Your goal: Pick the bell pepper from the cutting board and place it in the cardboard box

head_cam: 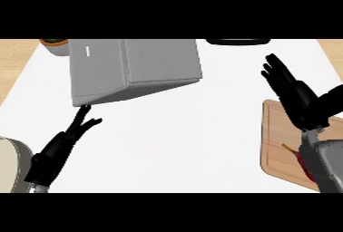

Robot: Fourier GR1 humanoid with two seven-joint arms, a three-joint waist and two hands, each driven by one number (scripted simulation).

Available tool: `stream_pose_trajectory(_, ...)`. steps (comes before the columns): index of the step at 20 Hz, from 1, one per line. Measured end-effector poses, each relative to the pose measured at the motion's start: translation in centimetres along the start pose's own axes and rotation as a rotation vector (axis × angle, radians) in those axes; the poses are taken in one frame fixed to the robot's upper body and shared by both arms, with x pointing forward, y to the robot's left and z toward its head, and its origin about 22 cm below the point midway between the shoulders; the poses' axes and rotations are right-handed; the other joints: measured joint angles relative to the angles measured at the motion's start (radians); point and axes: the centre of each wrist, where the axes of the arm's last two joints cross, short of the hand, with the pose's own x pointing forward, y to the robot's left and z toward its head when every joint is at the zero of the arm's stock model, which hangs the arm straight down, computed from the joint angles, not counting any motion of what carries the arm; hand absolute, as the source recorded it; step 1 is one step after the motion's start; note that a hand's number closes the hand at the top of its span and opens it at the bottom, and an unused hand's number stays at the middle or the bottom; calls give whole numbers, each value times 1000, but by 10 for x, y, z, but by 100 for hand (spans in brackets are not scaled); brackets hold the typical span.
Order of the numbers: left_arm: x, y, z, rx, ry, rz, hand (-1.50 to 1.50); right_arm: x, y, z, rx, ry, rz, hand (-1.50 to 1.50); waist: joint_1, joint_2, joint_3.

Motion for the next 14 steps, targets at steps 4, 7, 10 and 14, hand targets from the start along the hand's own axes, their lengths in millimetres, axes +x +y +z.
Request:
stream_pose_trajectory(4, 12, -3, -15, 19, -58, 7, 0, -26, -34, 37, 2, -5, 22, -150, -26, -2, -10)
stream_pose_trajectory(7, 23, -7, -21, 27, -102, 24, 0, -45, -58, 65, -64, -79, -30, -150, -72, -16, 2)
stream_pose_trajectory(10, 28, -11, -24, 24, -125, 46, 0, -34, -92, 83, -90, -89, 295, -150, -93, -13, -9)
stream_pose_trajectory(14, 30, -14, -27, 18, -136, 68, 0, -41, -120, 116, -106, -148, 637, -150, -98, -8, -10)
